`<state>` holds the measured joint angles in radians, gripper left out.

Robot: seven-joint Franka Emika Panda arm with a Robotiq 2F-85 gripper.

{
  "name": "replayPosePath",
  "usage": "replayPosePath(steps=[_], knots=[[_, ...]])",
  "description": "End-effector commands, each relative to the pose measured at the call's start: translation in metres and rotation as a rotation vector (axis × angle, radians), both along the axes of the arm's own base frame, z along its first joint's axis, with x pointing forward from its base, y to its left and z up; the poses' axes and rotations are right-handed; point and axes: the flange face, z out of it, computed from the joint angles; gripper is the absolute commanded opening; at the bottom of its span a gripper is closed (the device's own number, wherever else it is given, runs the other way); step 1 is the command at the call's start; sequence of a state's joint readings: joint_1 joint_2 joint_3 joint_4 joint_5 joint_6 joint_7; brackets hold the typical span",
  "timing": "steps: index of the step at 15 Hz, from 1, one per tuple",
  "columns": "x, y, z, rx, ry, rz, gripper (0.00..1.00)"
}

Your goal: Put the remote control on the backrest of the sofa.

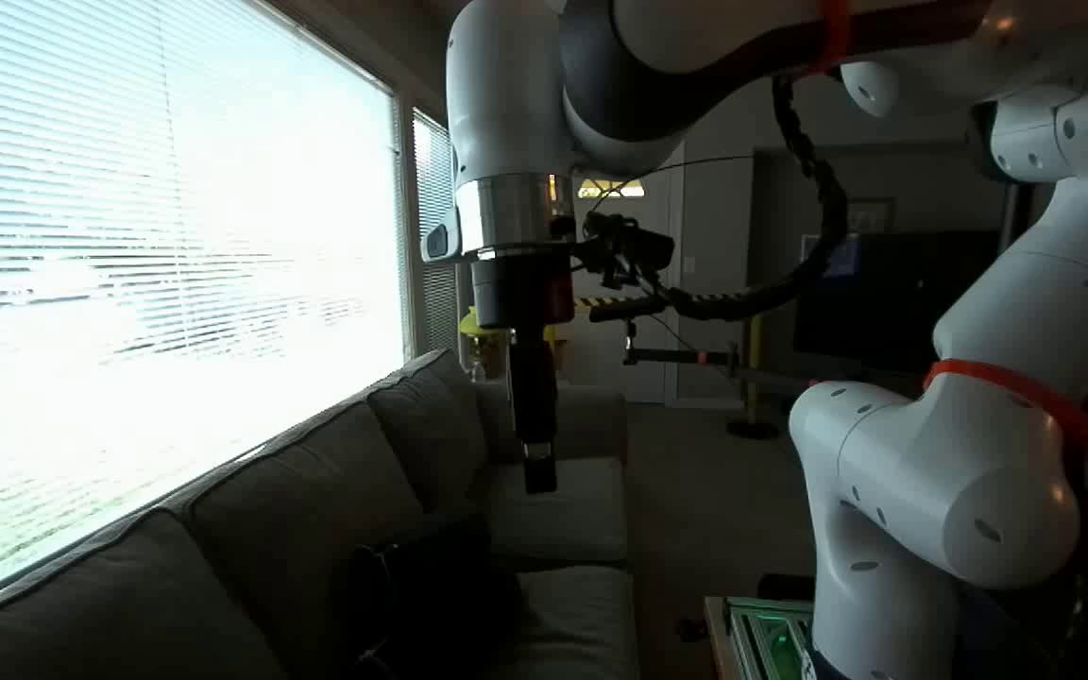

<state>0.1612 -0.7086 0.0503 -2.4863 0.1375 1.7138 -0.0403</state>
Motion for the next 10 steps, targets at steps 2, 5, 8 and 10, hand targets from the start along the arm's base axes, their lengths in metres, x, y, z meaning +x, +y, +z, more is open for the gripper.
replayPosePath(steps=[2, 5, 8, 10], knots=[[0.000, 0.000, 0.001, 0.000, 0.001, 0.000, 1.00], [0.000, 0.000, 0.001, 0.000, 0.001, 0.000, 1.00], [0.007, 0.008, -0.001, 0.038, -0.045, 0.049, 1.00], [0.025, 0.026, -0.003, 0.066, -0.146, 0.140, 1.00]])
